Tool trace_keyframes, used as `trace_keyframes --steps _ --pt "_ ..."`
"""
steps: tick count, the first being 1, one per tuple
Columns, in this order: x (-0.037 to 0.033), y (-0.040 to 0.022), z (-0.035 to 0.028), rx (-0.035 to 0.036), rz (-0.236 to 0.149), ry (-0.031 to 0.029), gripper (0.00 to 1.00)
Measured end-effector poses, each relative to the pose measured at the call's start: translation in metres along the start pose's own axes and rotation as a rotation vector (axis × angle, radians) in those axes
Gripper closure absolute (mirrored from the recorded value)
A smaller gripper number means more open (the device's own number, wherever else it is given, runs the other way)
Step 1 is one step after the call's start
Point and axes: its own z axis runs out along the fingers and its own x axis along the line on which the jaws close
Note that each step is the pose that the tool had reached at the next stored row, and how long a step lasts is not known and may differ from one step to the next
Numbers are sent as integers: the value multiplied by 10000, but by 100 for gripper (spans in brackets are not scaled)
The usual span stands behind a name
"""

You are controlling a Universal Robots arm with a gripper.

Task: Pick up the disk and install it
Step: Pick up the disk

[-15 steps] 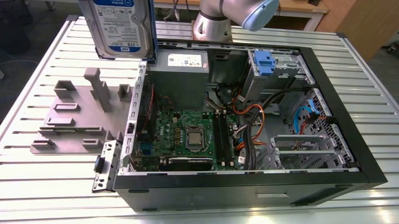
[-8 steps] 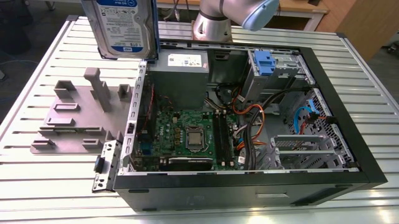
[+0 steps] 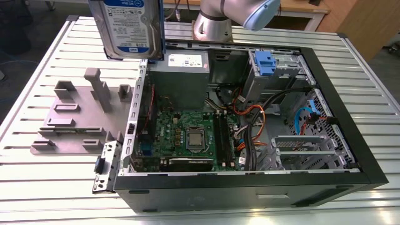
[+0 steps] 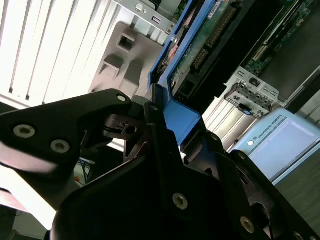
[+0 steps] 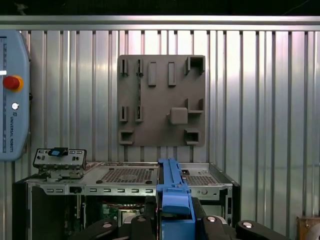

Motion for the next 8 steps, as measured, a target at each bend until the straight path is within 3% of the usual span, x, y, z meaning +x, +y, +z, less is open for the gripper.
trace_keyframes --steps 8 --pt "-1 -64 1 0 0 0 64"
